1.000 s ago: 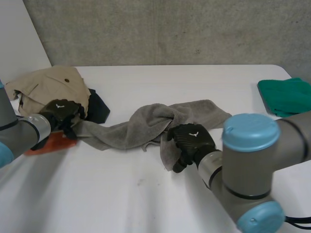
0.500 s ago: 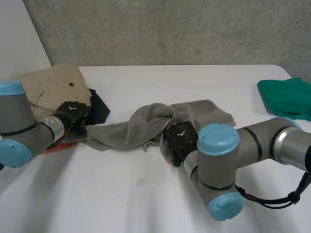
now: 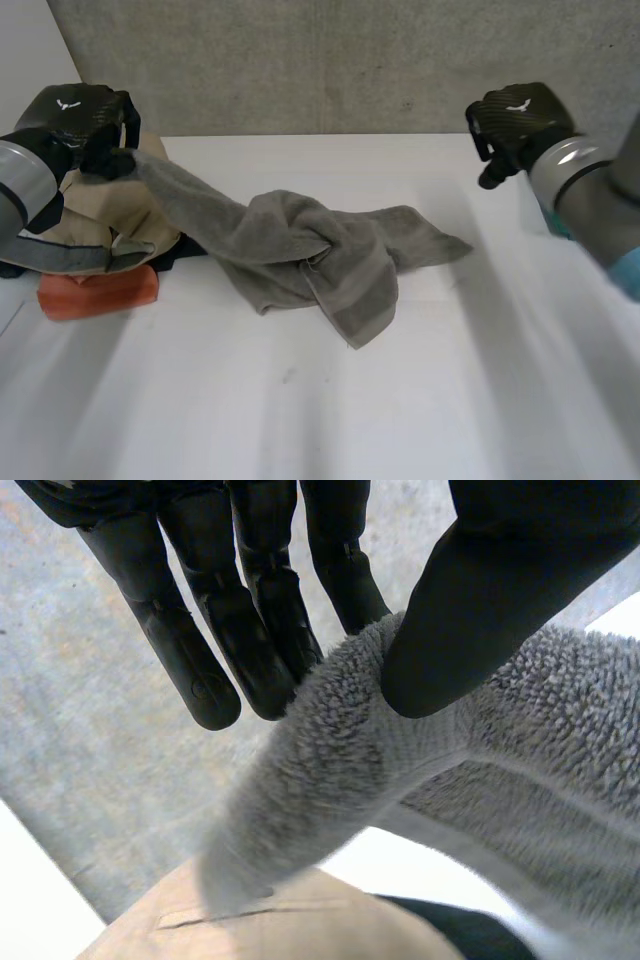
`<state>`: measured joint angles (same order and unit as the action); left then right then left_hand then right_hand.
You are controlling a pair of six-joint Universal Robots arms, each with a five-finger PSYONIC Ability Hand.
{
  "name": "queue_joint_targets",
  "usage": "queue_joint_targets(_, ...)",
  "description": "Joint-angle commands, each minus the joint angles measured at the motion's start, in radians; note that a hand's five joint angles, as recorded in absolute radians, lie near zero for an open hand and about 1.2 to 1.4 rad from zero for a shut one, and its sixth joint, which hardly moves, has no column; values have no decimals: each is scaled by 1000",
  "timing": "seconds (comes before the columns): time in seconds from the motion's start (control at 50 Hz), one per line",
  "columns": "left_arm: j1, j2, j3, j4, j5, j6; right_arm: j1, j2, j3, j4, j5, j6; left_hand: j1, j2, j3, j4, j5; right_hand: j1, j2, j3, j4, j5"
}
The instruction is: Fold the laundry.
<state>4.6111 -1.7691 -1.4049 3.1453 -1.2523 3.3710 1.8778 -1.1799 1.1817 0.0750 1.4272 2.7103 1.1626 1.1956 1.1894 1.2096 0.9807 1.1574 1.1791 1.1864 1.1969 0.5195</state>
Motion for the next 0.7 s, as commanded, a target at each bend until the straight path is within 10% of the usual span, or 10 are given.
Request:
queue_joint_targets(0.02,-55,34,-108,-10,34,-9,-14,8,14,238,-67,17,234,201,207,187,241,-468,-490,-497,-508,-5)
queue_joint_targets(0.28,-67,-36,-112,21,-62,38,219,-4,472,-112,-100,209,234,201,207,187,241,-622,-643,-651,-661,-158)
queue_joint_targets(0.7,-46,-35,-134,33,-39,-7,317,267,320,-291,22,102,234,201,207,187,241,-407,-429,-436,-447,56)
